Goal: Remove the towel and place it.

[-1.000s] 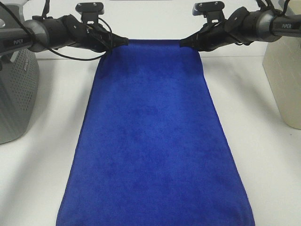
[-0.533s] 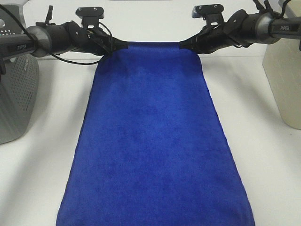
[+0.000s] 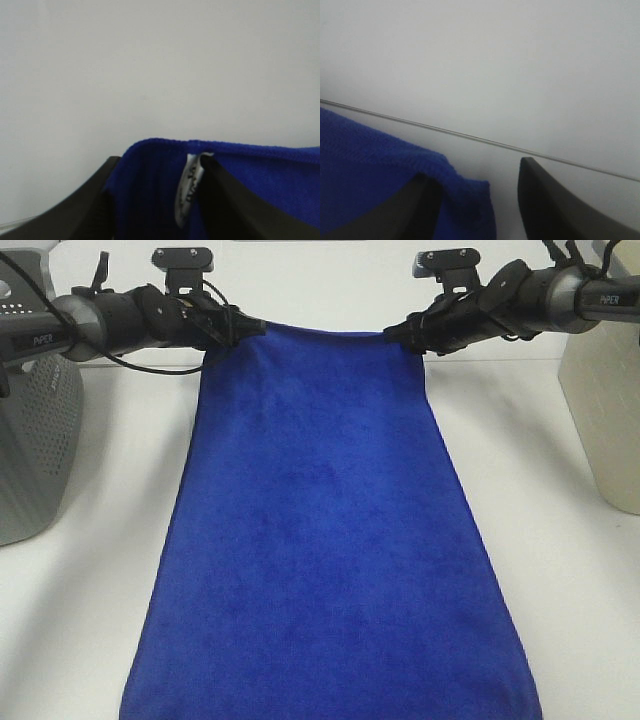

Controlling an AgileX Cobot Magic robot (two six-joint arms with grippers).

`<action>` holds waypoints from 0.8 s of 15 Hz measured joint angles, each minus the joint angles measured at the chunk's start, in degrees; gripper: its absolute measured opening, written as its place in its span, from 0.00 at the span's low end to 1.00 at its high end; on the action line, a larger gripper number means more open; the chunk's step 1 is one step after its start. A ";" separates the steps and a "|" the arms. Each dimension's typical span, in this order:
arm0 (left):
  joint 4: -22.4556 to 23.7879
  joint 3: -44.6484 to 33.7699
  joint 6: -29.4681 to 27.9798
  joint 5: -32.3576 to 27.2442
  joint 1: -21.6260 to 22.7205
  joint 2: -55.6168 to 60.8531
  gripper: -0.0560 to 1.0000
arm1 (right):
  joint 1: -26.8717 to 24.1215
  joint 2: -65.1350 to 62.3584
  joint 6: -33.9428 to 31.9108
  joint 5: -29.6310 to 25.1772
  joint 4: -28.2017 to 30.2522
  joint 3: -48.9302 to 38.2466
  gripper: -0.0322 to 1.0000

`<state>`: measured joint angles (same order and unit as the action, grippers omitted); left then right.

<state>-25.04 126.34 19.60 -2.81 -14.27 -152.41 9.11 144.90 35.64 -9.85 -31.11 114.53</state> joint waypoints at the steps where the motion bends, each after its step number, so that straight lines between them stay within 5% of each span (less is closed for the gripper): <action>1: 0.00 0.00 0.00 0.00 0.00 0.00 0.53 | 0.00 0.06 0.00 -0.06 0.00 0.00 0.55; 2: 0.00 0.00 0.00 0.06 0.00 0.00 0.65 | -0.23 0.06 -0.57 -0.11 0.00 0.00 0.64; 5: 0.40 0.00 0.00 0.11 0.00 0.00 0.79 | -0.40 0.06 -0.63 -2.18 0.00 0.00 0.69; 12: 5.96 0.00 0.00 1.43 0.00 0.17 0.81 | -0.52 -1.83 -0.63 -7.96 2.81 0.00 0.69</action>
<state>-19.08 126.34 19.60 -1.38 -14.27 -152.23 8.59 143.07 35.01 -17.82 -28.30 114.53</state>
